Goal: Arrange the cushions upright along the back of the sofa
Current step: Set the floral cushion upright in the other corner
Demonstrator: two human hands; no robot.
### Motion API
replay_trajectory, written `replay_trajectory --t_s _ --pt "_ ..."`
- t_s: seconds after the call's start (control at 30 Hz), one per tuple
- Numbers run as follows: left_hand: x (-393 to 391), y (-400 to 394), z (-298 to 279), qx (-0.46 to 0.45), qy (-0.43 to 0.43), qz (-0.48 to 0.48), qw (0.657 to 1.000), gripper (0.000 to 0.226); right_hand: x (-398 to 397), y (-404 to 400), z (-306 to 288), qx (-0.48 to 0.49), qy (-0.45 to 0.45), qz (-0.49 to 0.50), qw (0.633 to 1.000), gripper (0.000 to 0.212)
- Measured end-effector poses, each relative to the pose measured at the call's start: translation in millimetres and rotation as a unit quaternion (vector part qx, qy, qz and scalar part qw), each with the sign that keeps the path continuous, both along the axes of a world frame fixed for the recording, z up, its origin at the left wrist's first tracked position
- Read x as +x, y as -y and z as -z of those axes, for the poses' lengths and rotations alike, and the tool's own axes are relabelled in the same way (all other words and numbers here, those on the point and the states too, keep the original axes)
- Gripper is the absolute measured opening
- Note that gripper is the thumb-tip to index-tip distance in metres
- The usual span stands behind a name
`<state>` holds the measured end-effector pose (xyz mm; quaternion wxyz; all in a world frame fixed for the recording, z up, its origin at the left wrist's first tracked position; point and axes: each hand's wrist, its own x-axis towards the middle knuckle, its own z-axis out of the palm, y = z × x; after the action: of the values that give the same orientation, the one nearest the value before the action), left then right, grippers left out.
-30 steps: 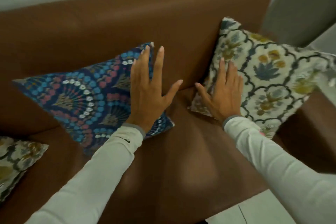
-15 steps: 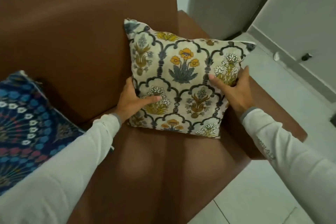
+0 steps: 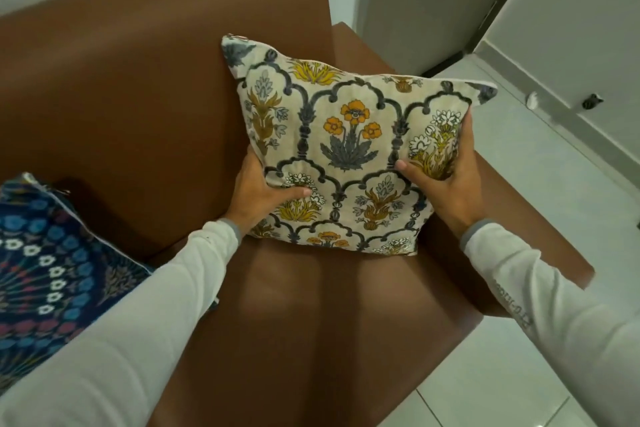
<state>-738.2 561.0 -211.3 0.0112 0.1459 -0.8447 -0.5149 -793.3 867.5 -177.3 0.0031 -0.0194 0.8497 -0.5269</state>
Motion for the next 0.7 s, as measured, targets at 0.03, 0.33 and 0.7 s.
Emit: replay_trajectory --t_s 0.03,0.33,0.7 --pt "-0.1 -0.5 -2.8 -0.004 0.009 0.002 1.000 0.132 2.5 0.2 -3.6 0.051 -0.010 0.016 0.998 0.140" --pt "-31.8 -24.0 -57.9 -0.455 -0.226 0.045 0.860 0.081 -24.5 47.8 -39.6 0.412 -0.249 -0.024 0.876 0.090" --pt "14.5 11.7 -70.4 -0.541 -0.180 0.042 0.820 0.087 -4.5 80.8 -49.8 0.481 -0.275 -0.051 0.831 0.085"
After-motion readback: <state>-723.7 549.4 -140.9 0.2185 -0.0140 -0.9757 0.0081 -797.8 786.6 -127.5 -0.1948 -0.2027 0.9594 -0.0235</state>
